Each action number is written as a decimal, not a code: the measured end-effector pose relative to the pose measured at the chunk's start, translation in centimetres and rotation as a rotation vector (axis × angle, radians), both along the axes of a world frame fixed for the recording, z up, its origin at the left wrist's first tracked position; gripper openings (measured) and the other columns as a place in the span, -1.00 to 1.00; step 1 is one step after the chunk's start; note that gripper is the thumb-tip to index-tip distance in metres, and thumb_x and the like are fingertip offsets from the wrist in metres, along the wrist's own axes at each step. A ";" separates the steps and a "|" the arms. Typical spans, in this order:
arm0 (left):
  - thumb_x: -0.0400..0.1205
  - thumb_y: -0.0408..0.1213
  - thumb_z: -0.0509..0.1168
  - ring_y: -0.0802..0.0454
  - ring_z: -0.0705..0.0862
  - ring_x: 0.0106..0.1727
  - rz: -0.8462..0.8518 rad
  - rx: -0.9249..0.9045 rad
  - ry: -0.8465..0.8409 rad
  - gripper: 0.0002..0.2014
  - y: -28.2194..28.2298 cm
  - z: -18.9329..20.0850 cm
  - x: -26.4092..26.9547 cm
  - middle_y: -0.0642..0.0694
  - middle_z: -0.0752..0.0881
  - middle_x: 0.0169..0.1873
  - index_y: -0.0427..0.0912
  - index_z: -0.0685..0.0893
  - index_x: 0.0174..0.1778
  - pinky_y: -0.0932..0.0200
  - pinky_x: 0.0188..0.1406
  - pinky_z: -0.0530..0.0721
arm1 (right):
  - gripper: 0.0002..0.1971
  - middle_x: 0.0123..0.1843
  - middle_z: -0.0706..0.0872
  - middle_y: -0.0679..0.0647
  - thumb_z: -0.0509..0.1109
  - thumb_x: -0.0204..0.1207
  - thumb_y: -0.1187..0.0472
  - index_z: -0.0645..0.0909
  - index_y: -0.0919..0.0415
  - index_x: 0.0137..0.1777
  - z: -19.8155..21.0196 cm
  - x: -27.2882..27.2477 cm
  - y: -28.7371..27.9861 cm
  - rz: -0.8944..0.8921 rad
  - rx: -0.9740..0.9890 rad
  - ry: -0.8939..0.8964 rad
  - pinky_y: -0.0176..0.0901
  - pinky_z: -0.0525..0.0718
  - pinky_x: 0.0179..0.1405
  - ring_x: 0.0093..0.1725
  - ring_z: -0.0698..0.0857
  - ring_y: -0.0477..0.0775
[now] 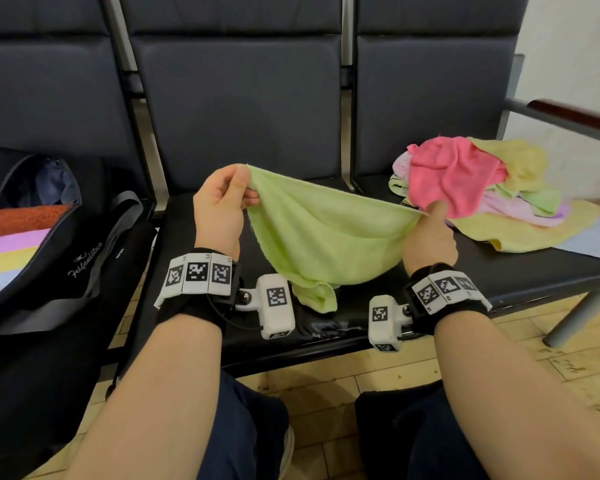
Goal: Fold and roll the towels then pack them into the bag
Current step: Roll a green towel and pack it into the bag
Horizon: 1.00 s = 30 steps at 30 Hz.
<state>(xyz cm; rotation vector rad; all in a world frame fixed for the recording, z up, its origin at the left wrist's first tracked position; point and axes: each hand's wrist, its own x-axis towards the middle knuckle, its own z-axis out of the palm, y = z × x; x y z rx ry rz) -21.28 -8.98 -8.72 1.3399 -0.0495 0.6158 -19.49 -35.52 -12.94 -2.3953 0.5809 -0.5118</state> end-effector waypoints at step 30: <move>0.70 -0.31 0.24 0.22 0.62 -0.39 0.213 0.007 0.085 -0.90 1.1 -1.6 1.4 0.00 0.66 -0.35 -0.11 0.66 -0.06 0.21 -0.16 0.69 | -0.83 -0.09 0.68 0.12 0.33 0.40 0.42 0.67 0.18 -0.13 -2.2 1.4 -1.1 0.071 0.479 -0.049 -0.21 0.51 -0.09 -0.05 0.61 0.07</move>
